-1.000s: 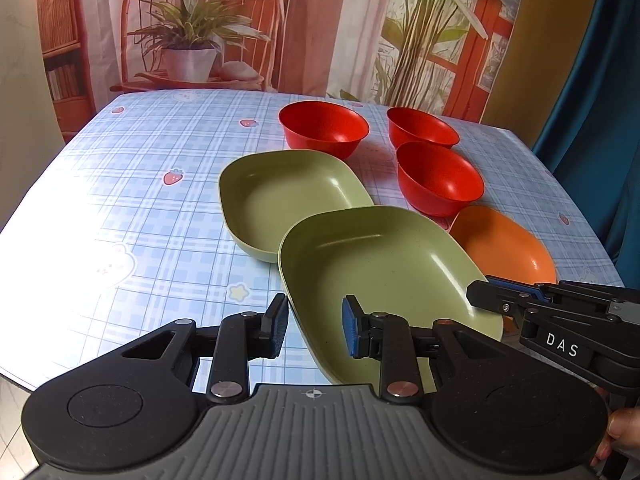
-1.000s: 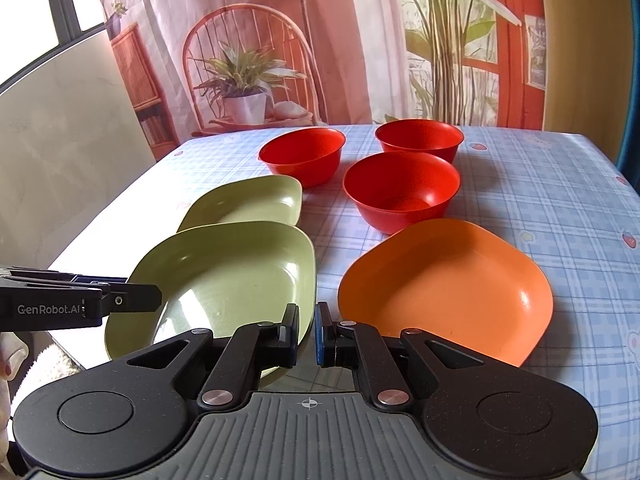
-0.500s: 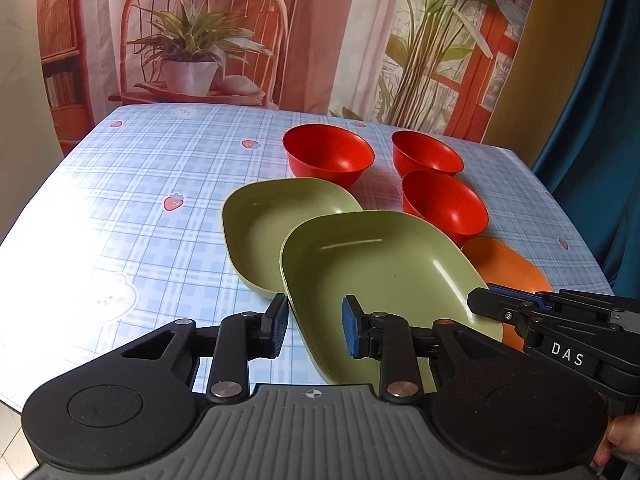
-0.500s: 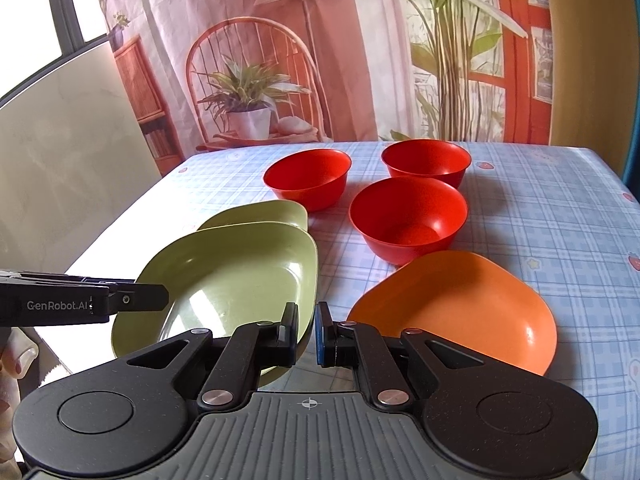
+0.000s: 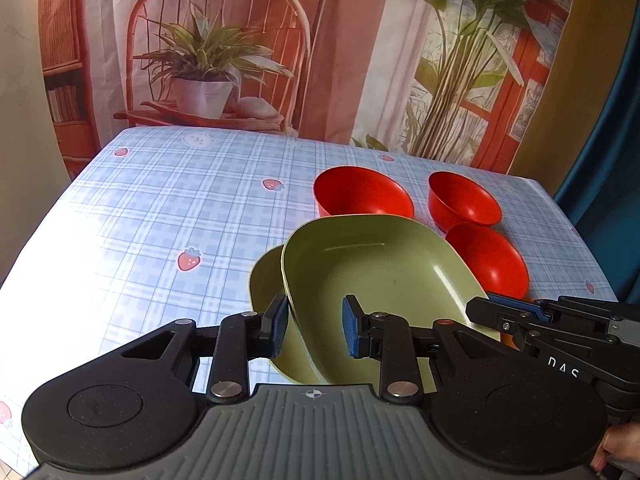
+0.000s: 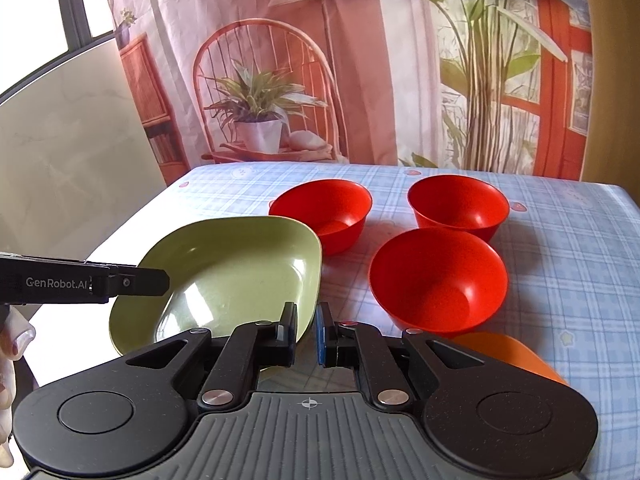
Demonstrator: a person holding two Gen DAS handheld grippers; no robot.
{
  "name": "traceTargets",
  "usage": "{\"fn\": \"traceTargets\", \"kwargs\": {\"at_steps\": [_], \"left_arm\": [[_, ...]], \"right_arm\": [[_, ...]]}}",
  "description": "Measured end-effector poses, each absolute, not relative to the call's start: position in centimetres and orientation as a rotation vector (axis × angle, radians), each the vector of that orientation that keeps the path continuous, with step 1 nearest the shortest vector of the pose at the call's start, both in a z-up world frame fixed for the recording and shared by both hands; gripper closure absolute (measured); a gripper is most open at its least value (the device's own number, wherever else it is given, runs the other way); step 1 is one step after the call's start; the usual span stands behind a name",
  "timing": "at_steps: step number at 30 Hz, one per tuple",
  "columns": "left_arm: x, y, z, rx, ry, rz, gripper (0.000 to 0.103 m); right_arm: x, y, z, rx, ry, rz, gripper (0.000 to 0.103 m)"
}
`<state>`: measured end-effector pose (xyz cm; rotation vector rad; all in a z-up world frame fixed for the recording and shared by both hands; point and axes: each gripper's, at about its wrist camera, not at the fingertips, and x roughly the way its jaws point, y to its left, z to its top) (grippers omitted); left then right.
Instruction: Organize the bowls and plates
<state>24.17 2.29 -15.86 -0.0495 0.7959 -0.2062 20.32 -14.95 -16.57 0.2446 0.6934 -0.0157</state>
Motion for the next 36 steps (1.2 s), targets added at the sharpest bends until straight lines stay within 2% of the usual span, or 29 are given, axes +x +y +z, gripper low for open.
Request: {"fn": "traceTargets", "kwargs": {"at_steps": [14, 29, 33, 36], "left_arm": [[26.7, 2.9, -18.7, 0.038, 0.837, -0.174, 0.073], [26.9, 3.0, -19.6, 0.041, 0.853, -0.159, 0.073], [27.0, 3.0, -19.5, 0.028, 0.848, -0.154, 0.069], [27.0, 3.0, -18.9, 0.035, 0.826, -0.139, 0.06]], "right_arm": [[24.7, -13.8, -20.3, 0.183, 0.766, 0.001, 0.095], [25.1, -13.2, -20.6, 0.13, 0.787, -0.006, 0.095], [25.1, -13.2, -20.5, 0.13, 0.791, -0.013, 0.093], [24.9, -13.4, -20.1, 0.133, 0.782, -0.017, 0.092]]}}
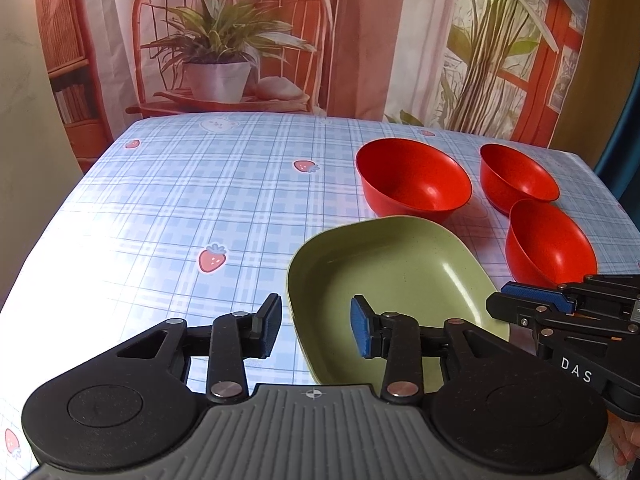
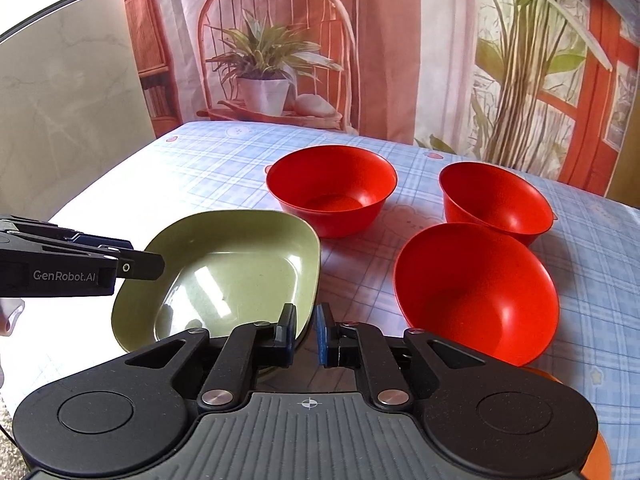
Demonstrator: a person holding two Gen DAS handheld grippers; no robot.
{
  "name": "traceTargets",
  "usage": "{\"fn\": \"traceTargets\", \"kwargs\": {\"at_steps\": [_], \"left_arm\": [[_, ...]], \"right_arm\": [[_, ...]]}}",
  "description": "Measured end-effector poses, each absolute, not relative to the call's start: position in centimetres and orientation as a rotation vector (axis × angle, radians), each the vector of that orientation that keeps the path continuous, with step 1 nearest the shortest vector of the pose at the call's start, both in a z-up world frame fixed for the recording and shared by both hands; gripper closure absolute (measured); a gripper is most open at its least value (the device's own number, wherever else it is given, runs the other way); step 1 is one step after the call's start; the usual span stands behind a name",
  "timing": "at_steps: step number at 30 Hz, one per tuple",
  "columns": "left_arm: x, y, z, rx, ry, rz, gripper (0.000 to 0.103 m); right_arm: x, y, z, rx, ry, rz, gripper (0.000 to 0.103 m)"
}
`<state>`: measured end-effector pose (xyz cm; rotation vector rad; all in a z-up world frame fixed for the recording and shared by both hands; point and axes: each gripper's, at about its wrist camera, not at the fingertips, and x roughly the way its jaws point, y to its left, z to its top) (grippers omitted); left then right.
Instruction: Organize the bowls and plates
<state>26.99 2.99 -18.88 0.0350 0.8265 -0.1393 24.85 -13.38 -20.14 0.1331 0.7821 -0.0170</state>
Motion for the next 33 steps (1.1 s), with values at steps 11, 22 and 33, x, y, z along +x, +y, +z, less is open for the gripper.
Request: {"fn": "traceTargets", "kwargs": {"at_steps": [11, 22, 33], "left_arm": [[25.4, 1.4, -16.3, 0.035, 0.765, -0.151, 0.06], [23.0, -2.3, -15.8, 0.031, 0.769, -0.222, 0.06], [20.7, -5.8, -16.2, 0.04, 0.797, -0.295, 0.06]], "right_arm": [[22.0, -15.0, -18.0, 0.157, 0.726, -0.036, 0.089], [17.5, -18.1, -16.5, 0.167, 0.695, -0.077, 0.086], [13.5, -21.8, -16.1, 0.204, 0.67, -0.141, 0.086]]}}
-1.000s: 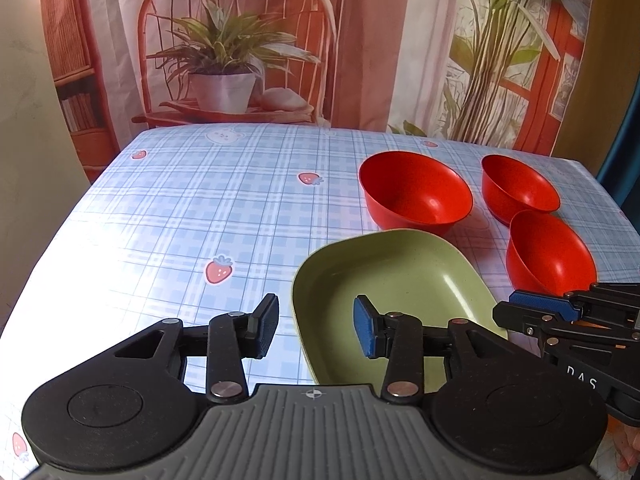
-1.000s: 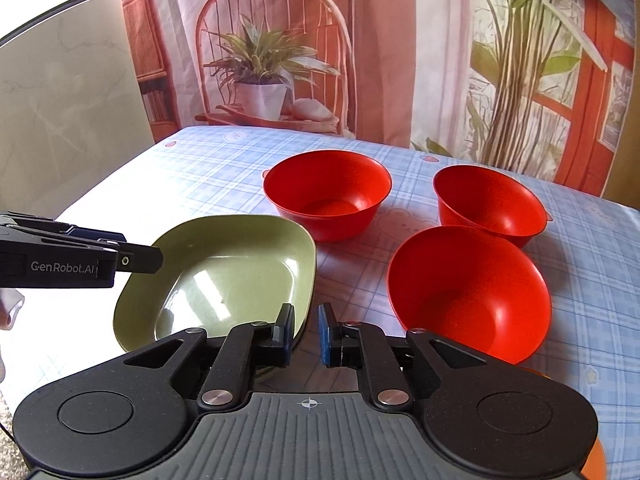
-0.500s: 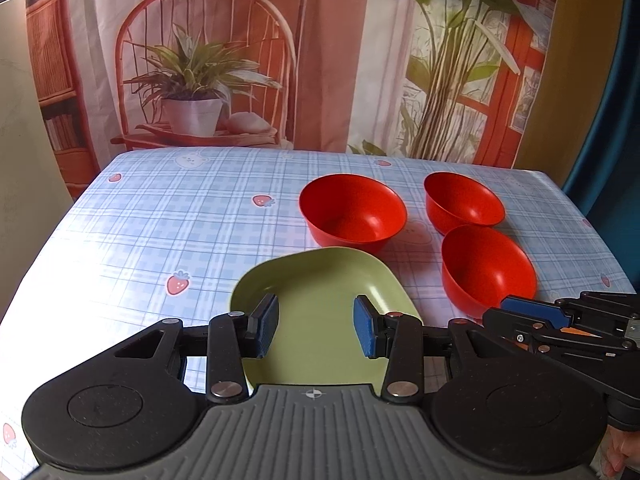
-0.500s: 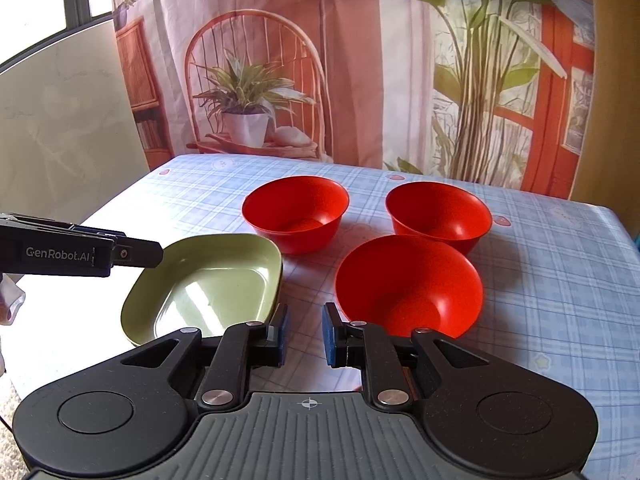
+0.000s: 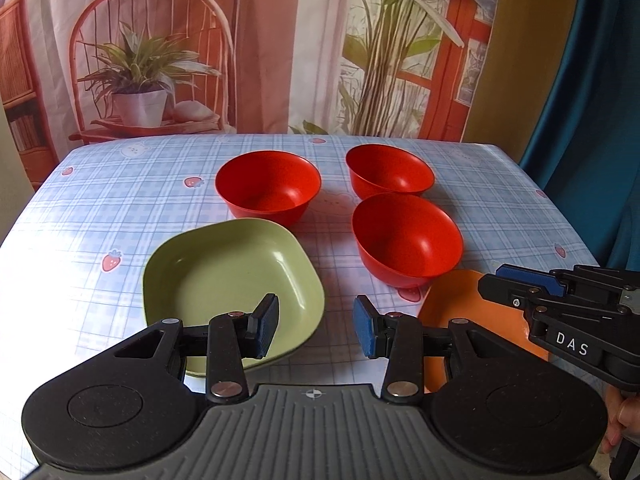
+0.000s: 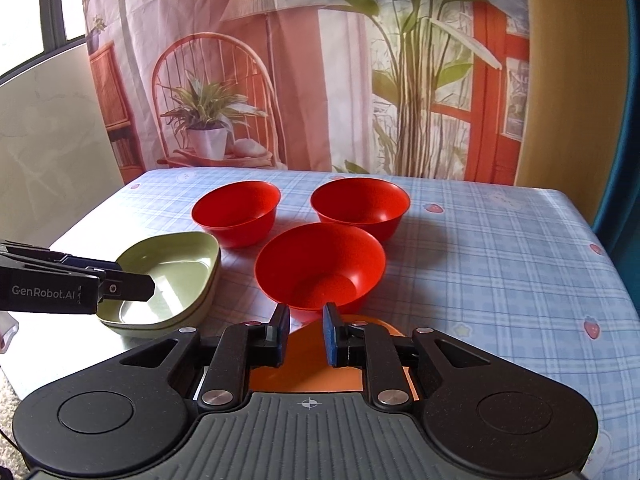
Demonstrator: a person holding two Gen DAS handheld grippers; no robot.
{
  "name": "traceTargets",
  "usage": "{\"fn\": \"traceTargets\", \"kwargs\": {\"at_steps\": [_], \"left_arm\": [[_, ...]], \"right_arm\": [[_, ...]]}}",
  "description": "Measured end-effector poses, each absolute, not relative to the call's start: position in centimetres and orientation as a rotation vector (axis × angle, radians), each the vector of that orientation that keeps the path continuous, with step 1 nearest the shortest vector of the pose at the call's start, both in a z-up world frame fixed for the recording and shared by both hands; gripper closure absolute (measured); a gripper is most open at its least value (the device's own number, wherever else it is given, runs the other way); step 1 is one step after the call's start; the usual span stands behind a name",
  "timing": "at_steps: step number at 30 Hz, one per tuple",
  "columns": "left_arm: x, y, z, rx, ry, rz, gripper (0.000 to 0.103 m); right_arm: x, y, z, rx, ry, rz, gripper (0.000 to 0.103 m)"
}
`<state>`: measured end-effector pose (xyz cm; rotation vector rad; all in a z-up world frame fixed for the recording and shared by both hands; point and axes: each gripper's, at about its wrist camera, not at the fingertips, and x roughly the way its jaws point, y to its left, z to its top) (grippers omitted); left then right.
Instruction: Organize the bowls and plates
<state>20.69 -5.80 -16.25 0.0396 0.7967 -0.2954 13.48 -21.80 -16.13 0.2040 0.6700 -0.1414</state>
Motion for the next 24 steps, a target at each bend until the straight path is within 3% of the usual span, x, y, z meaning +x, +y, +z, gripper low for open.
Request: {"fn": "traceTargets", "kwargs": {"at_steps": [24], "left_arm": [[20.8, -10.2, -20.4, 0.043, 0.949, -0.374, 0.06]], "right_arm": [[8.7, -28.0, -20.5, 0.286, 0.717, -0.322, 0.086]]}}
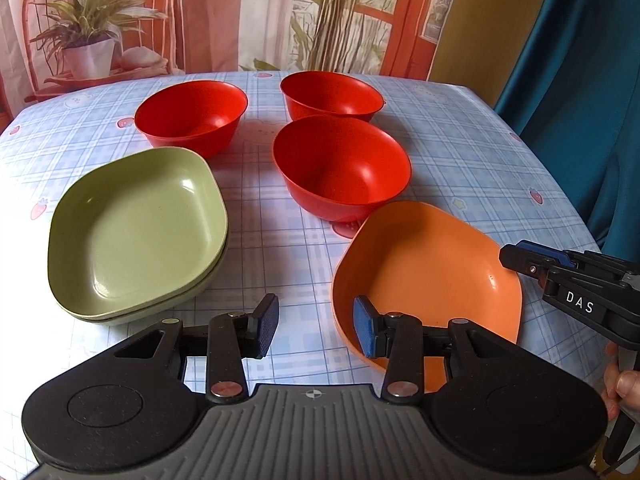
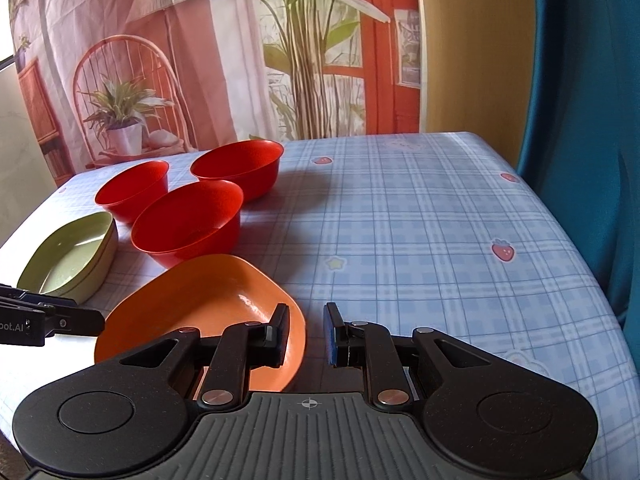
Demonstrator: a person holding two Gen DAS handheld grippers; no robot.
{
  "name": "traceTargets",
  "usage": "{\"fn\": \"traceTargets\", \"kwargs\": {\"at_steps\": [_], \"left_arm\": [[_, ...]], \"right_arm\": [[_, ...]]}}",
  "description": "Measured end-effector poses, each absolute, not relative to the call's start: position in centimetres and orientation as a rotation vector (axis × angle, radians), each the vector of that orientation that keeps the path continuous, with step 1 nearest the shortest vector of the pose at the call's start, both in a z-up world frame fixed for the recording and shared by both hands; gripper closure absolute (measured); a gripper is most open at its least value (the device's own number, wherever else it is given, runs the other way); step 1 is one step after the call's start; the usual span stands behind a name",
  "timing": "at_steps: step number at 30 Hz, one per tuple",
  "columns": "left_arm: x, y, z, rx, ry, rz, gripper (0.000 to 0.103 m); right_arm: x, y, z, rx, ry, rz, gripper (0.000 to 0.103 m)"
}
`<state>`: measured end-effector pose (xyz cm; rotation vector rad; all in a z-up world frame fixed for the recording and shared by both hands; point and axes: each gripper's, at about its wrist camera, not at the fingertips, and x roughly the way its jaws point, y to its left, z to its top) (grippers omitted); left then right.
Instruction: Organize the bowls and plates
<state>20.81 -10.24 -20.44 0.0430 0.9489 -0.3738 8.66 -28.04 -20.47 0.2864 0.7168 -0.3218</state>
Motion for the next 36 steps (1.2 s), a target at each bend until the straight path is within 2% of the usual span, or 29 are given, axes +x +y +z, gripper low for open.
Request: {"fn": "traceTargets", "kwargs": {"at_steps": [11, 15, 17, 19, 36], "left_arm": [[21.4, -11.0, -22.2, 0.021, 1.008, -0.414, 0.061], [21.4, -11.5, -22.5, 0.026, 1.007, -0.432, 0.072], [21.4, -11.7, -22.5, 0.022, 1.008, -0.445, 0.074], [21.4, -11.8, -22.5, 0.023, 1.006, -0.458, 0.074], [20.3, -11.3, -21.1, 0.044, 0.949, -0.462, 0.074]], "right_arm": [[9.0, -28.2, -22.3, 0.342, 0.749, -0.299, 0.086], [8.8, -28.4, -22.7, 0.36, 0.754, -0.295, 0.087], [8.7, -28.4, -22.7, 0.365, 0.751, -0.286, 0.09], [8.7, -28.2, -22.6, 0.364, 0.75, -0.281, 0.093], [8.9, -27.5, -21.7, 0.357, 0.738, -0.283, 0.093]]}}
